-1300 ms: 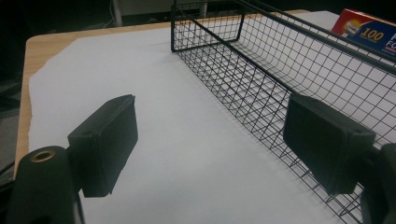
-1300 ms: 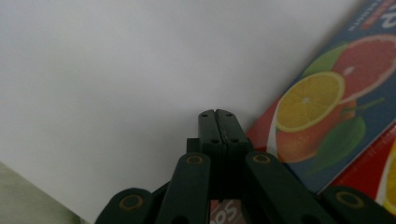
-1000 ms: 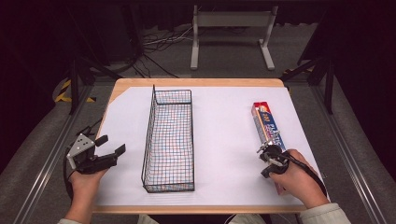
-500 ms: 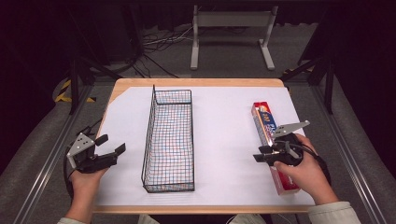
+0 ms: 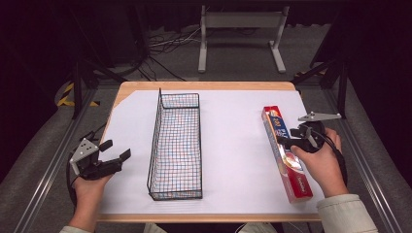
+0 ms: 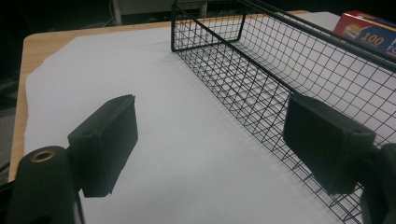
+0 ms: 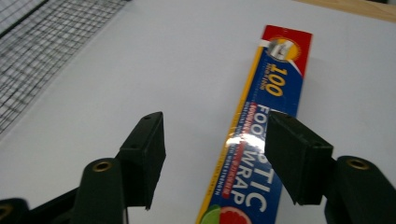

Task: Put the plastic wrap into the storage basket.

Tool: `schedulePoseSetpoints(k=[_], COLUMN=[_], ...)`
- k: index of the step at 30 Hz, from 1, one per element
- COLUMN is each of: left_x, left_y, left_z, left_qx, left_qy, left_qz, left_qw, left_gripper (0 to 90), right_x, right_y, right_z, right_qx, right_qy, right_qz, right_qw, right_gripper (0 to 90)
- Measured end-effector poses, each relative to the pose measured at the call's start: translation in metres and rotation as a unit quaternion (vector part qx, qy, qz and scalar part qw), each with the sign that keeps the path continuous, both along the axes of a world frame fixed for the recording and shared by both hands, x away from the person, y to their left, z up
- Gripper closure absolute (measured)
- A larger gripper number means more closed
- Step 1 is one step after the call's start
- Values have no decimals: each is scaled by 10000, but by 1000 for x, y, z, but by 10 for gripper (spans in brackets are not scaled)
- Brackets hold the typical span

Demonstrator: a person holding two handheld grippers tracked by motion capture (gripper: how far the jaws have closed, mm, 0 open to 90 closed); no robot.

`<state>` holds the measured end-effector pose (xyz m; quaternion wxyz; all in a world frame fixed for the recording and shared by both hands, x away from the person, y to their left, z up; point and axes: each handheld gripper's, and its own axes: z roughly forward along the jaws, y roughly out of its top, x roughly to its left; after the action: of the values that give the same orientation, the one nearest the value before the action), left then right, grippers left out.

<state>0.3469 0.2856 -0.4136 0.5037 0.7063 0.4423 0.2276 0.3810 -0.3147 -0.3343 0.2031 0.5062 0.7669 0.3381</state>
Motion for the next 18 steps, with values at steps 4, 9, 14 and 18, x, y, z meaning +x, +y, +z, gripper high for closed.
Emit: schedulePoseSetpoints(k=[4, 9, 14, 18], left_x=[0, 0, 0, 1], left_y=[1, 2, 1, 2], left_z=[0, 0, -1, -1], left_qx=[6, 12, 10, 6], left_qy=[1, -11, -24, -23], left_qz=[8, 15, 42, 45], left_qw=[10000, 10000, 10000, 10000], left_gripper=[186, 186, 186, 186], right_x=[8, 16, 22, 27], right_y=[-6, -10, -8, -6], right_z=[-5, -14, -27, -38], right_qx=[-49, -120, -244, -220], right_qy=[49, 12, 217, 424], right_qz=[-543, -784, -900, -997], right_qw=[9985, 9968, 9954, 9939], right_gripper=[281, 193, 121, 91])
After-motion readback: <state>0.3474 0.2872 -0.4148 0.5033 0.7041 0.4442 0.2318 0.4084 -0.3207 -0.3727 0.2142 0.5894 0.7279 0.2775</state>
